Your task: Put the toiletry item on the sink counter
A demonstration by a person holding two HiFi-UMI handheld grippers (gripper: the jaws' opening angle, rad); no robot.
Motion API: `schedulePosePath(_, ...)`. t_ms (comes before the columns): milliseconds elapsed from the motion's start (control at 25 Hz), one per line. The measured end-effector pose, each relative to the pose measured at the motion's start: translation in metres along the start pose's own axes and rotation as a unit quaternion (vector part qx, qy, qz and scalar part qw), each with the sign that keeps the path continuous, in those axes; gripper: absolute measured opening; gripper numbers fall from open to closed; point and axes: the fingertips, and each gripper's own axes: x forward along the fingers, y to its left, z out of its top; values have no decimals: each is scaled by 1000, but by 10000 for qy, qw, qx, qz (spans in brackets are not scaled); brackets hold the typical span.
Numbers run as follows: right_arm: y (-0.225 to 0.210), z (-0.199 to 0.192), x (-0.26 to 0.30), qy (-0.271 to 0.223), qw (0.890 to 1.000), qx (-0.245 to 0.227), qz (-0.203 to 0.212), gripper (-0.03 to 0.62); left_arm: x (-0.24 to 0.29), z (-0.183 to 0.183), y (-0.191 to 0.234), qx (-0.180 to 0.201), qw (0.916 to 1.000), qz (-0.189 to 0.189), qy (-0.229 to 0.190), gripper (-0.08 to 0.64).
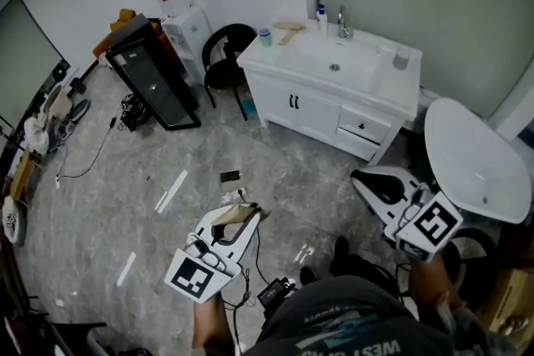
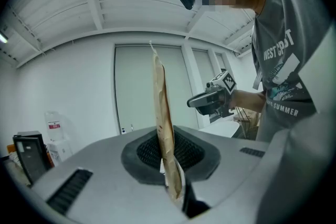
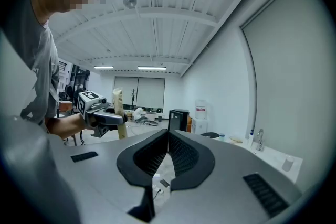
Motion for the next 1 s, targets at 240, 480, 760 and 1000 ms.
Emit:
schedulePosePath(240, -22, -1, 17, -67, 9999, 58, 69, 32, 17, -2, 18, -26, 10000, 76, 46, 23)
schedulePosePath(480, -60, 6, 38, -157, 9996, 39, 219, 31, 44, 1, 41, 20, 9997, 243, 92, 23)
schedulePosePath(760, -113, 12, 66, -181, 9986, -17, 495, 32, 90, 5, 68, 1, 9989, 447, 152, 23)
schedulePosePath(1000, -155, 14, 75, -277, 9970, -64, 719, 32, 127, 10, 83, 20, 9976, 643, 251, 23)
